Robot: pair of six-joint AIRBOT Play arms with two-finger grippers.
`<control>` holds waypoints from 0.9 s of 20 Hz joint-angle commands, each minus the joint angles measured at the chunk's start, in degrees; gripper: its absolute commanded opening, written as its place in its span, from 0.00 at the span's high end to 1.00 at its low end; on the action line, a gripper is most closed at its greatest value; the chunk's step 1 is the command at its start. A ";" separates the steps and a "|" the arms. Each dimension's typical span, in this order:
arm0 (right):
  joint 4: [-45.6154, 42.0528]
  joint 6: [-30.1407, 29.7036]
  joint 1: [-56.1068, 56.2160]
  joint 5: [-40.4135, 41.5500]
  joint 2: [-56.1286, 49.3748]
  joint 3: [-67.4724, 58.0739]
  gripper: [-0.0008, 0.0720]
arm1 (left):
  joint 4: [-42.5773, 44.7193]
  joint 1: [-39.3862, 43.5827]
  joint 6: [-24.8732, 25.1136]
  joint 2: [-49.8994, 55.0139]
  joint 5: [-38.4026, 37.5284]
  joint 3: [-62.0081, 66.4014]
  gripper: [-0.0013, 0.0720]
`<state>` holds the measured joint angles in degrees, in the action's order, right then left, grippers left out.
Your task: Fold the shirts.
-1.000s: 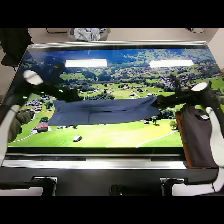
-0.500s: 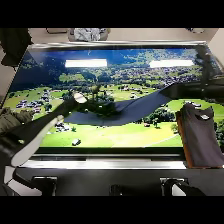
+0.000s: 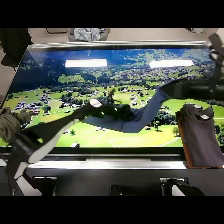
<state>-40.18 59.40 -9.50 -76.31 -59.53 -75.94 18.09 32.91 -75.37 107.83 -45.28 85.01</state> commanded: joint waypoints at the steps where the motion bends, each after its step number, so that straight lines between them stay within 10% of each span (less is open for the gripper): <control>1: 7.80 -4.70 7.17 5.14 -5.64 0.00 0.94 | 17.05 -8.72 -1.38 -7.91 -5.03 0.61 0.95; 10: 28.87 -14.38 35.08 28.00 -33.29 -0.07 0.93 | 33.62 -34.97 -5.86 -34.38 -12.87 0.61 0.94; 11: 31.19 -14.64 36.81 30.23 -36.39 -0.15 0.79 | 33.62 -35.50 -5.84 -36.13 -13.05 0.61 0.94; 13: 35.87 -14.86 38.25 33.66 -40.59 -0.15 0.02 | 33.57 -35.26 -5.64 -38.21 -14.23 0.61 0.94; 18: 23.87 -14.47 29.79 26.60 -37.31 -0.15 0.03 | 33.64 -34.25 -2.97 -38.73 -18.18 -0.31 0.94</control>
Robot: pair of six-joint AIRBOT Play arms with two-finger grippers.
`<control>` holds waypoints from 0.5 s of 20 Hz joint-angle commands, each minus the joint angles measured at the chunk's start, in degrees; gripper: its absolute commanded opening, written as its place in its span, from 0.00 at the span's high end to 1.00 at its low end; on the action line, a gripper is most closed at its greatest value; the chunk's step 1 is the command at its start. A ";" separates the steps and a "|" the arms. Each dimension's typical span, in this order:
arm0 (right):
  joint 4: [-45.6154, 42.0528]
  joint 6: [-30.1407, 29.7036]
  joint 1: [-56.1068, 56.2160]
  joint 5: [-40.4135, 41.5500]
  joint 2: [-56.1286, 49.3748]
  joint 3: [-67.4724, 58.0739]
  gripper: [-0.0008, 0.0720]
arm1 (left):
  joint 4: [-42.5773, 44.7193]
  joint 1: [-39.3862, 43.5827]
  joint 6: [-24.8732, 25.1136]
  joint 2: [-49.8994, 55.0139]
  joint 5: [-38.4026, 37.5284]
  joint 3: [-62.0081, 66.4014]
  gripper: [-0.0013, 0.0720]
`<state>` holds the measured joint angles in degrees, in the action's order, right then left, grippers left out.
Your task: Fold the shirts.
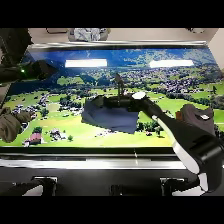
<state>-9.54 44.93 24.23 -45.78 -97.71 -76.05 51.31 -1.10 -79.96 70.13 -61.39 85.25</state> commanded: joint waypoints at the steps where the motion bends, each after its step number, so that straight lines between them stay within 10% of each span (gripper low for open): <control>1: -13.68 1.97 -7.23 -7.61 2.78 -0.04 0.03 | 0.83 -0.24 2.03 -1.03 -2.08 -1.07 0.94; 6: -57.96 22.32 -24.35 -30.05 8.83 1.36 0.03 | 3.61 -0.22 2.01 -0.90 -2.10 -2.86 0.94; 10: -39.65 18.78 -26.18 -21.40 8.81 14.43 0.03 | 3.54 -0.17 1.95 -0.92 -2.10 -5.53 0.94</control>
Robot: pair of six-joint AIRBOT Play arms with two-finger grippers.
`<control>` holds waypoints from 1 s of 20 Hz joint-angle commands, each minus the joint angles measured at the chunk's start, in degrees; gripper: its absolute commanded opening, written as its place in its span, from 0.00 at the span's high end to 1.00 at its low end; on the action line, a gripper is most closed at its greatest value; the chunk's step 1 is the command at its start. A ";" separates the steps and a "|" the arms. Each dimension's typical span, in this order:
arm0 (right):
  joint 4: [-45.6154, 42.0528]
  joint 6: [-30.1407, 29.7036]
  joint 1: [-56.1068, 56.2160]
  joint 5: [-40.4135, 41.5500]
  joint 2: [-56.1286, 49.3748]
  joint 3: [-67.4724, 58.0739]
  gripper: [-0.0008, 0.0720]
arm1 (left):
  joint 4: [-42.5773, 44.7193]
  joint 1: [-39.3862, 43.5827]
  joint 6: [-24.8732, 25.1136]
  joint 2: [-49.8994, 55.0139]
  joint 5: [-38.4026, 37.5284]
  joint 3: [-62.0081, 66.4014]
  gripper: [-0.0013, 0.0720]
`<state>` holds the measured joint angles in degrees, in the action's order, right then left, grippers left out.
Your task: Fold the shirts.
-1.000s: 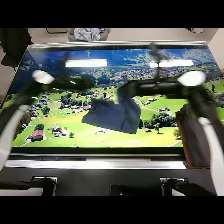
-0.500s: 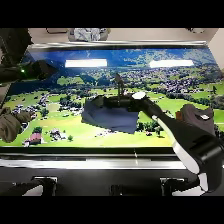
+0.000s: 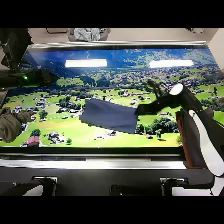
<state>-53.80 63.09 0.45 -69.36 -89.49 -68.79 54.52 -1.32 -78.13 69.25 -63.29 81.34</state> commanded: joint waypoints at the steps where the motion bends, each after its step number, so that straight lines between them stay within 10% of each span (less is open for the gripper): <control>1: 10.21 -0.81 -1.18 5.92 0.28 9.84 0.03 | 0.13 0.09 0.11 -0.04 -0.24 -2.23 0.94; 5: 19.54 -2.25 3.85 14.64 -3.17 12.44 0.15 | -0.33 0.44 0.13 -0.15 -0.39 -2.49 0.94; 7: 23.45 -2.69 4.57 17.73 -3.39 12.31 0.90 | -0.52 0.46 0.13 -0.15 -0.39 -2.49 0.94; 12: 22.91 -9.92 -3.37 9.40 2.97 3.17 0.94 | -0.48 0.44 0.74 -0.15 -0.39 -2.49 0.94; 20: 8.07 0.11 -33.07 -11.91 11.06 -17.79 0.94 | -0.48 0.46 1.25 -0.15 -0.37 -2.51 0.94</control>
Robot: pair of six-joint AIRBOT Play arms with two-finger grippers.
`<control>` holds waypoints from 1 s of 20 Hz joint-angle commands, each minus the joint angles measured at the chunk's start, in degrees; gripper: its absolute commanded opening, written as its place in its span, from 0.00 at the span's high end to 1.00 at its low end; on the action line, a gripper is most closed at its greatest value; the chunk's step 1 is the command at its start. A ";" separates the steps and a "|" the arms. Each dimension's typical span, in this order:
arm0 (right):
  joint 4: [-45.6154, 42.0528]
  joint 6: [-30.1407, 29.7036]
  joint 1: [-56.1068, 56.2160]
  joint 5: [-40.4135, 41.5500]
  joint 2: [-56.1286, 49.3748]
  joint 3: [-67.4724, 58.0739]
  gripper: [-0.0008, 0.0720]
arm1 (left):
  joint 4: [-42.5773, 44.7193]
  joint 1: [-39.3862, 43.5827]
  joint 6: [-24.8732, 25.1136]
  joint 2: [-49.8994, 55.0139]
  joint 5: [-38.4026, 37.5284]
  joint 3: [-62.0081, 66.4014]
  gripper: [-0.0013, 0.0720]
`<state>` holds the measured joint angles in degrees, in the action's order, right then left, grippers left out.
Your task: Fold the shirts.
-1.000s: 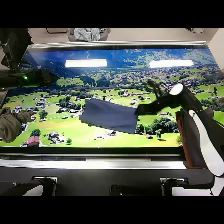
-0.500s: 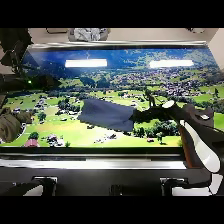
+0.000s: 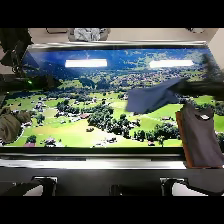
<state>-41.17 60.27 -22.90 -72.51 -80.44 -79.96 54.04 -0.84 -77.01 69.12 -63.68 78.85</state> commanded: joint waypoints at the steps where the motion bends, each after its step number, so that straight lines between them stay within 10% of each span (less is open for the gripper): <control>1: -4.55 3.61 -13.03 -10.62 2.34 -8.26 0.94 | 0.00 -0.02 0.13 -0.02 0.02 -0.02 0.94; 15: -5.09 8.55 -35.04 -18.47 4.70 -17.94 0.94 | 0.00 -0.02 0.76 -0.02 0.02 -0.02 0.94; 20: -25.66 7.10 -36.68 -30.49 5.05 -17.59 0.94 | -0.02 -0.04 2.12 -0.02 -0.35 -0.02 0.94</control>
<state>-53.93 68.18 -58.57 -95.81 -75.61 -97.54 54.04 -0.84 -75.53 69.12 -63.70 78.85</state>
